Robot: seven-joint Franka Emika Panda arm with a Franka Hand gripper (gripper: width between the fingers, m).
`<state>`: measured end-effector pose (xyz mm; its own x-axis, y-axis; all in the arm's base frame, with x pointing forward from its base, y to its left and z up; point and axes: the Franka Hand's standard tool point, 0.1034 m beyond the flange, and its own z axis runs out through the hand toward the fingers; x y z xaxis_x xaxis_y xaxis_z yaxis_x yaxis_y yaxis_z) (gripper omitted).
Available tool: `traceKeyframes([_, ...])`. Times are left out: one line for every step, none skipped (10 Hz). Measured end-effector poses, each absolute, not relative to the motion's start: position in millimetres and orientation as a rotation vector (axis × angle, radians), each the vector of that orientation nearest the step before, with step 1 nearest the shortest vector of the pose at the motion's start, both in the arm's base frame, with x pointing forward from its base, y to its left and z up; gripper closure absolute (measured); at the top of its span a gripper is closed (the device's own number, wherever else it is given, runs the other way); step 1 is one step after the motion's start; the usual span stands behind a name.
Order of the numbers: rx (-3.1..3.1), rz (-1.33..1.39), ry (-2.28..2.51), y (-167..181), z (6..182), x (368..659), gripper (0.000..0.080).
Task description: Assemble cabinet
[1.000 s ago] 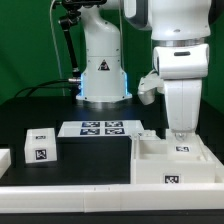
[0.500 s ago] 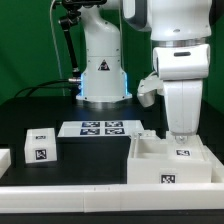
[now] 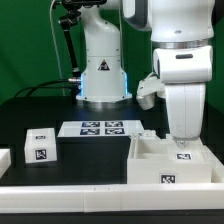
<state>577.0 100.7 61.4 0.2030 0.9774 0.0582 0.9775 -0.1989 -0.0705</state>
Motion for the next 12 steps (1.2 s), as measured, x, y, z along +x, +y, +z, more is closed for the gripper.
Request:
traceKeyframes([-2.371, 0.002, -1.917, 102.1, 60.4, 574.2, 0.0729])
traceKeyframes([-2.374, 0.005, -1.91, 104.2, 60.2, 571.7, 0.0729])
traceKeyframes([-2.38, 0.006, -1.904, 106.4, 61.7, 567.2, 0.048])
traceKeyframes([-2.379, 0.009, -1.908, 107.6, 64.6, 560.7, 0.0302])
traceKeyframes([-2.378, 0.016, -1.913, 107.9, 67.5, 552.9, 0.0302])
traceKeyframes([-2.375, 0.024, -1.92, 108.5, 70.7, 544.5, 0.01])
traceKeyframes([-2.373, 0.032, -1.928, 108.2, 75.0, 536.8, 0.01])
traceKeyframes([-2.378, 0.034, -1.936, 108.3, 81.7, 524.5, 0.0027])
traceKeyframes([-2.381, 0.034, -1.946, 109.6, 86.5, 509.7, 0.0008])
traceKeyframes([-2.379, 0.042, -1.958, 110.5, 90.9, 496.0, 0.0002])
traceKeyframes([-2.377, 0.048, -1.969, 110.1, 93.5, 486.1, 0.0002])
traceKeyframes([-2.379, 0.049, -1.965, 108.9, 92.6, 486.7, 0.0003])
